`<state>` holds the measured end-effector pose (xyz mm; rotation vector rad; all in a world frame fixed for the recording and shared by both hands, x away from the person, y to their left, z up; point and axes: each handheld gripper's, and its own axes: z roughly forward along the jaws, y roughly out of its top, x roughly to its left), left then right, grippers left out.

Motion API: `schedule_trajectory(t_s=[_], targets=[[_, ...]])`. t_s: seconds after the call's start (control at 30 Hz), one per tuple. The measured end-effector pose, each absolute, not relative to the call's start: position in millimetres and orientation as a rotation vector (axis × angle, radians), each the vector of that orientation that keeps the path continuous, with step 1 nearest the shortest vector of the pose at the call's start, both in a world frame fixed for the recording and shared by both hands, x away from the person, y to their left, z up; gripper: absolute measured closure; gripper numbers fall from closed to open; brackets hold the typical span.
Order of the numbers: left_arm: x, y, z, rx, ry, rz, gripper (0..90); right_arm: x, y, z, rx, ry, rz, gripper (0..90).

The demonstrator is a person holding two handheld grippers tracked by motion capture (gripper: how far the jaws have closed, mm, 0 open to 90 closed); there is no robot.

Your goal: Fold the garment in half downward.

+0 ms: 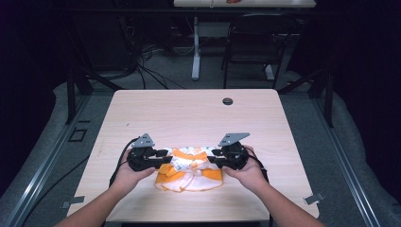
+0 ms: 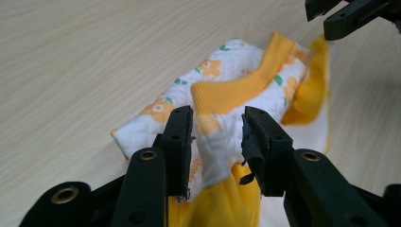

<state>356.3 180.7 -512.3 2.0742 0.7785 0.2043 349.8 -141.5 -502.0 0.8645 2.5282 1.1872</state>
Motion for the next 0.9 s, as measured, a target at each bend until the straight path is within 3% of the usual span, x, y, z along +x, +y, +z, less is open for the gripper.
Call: schedule_trajectory(t_s=[0.13,0.23,0.4,0.9], targets=[[364,181,-508,2.058,0.834,0.234,64.4,357,-143,-498,0.899,2.49,1.179,73.5],[369,177,-514,2.075,0.876,0.227,76.9,361,-140,-503,0.915,2.504,1.147,81.9],[365,172,-524,2.088,0.876,0.178,87.4,359,-131,-516,0.899,2.55,1.146,86.6],[338,171,-518,2.103,0.805,0.099,89.9,330,-123,-525,0.821,2.649,1.165,87.8]])
